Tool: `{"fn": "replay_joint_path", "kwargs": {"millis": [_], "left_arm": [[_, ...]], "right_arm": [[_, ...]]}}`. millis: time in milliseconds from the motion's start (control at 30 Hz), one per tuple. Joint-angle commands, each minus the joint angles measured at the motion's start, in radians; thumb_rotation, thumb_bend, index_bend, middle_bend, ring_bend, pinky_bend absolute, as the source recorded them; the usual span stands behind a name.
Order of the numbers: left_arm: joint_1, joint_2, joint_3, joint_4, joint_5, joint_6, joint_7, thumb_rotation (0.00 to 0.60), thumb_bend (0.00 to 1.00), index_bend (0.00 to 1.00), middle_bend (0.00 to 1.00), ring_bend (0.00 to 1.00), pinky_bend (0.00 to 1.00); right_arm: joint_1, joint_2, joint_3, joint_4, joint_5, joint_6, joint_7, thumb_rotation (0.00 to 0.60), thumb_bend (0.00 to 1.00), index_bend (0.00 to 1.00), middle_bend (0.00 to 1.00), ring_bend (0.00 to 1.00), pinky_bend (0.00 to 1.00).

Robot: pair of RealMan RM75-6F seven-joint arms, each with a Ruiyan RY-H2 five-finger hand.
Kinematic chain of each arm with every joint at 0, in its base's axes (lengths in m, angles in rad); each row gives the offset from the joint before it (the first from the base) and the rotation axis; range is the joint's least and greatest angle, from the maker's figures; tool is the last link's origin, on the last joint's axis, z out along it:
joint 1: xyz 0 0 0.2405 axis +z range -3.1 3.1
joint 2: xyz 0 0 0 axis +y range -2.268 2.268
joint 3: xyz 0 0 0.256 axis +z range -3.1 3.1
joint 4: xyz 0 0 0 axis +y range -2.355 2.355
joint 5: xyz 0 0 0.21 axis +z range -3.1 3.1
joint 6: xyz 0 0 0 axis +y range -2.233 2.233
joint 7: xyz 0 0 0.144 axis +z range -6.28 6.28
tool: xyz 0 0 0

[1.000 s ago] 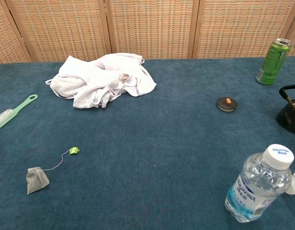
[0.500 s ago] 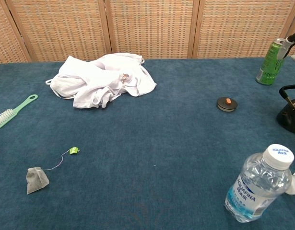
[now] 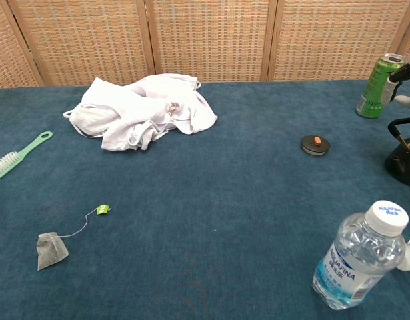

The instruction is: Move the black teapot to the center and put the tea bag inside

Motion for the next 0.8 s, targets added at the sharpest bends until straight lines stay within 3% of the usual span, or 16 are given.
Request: {"fn": "replay_joint_path", "kwargs": {"millis": [33, 200, 400, 800], "left_arm": [[0.000, 0.000, 0.000, 0.000, -0.001, -0.001, 0.001, 0.600, 0.43, 0.00, 0.00, 0.00, 0.00], [-0.001, -0.001, 0.000, -0.001, -0.001, -0.001, 0.003, 0.600, 0.43, 0.00, 0.00, 0.00, 0.00], [-0.001, -0.001, 0.001, -0.002, -0.002, -0.003, 0.006, 0.600, 0.43, 0.00, 0.00, 0.00, 0.00], [-0.002, -0.003, 0.001, -0.006, -0.010, -0.008, 0.017, 0.600, 0.44, 0.00, 0.00, 0.00, 0.00]], "right_arm": [[0.010, -0.017, -0.014, 0.025, 0.007, -0.018, -0.008, 0.306, 0.72, 0.34, 0.34, 0.06, 0.06], [0.022, -0.040, -0.033, 0.072, 0.015, -0.042, -0.021, 0.305, 0.72, 0.34, 0.33, 0.07, 0.06], [0.035, -0.059, -0.046, 0.122, 0.025, -0.066, -0.028, 0.302, 0.72, 0.34, 0.35, 0.18, 0.06], [0.065, -0.095, -0.065, 0.207, 0.034, -0.126, -0.019, 0.302, 0.72, 0.34, 0.37, 0.21, 0.09]]}}
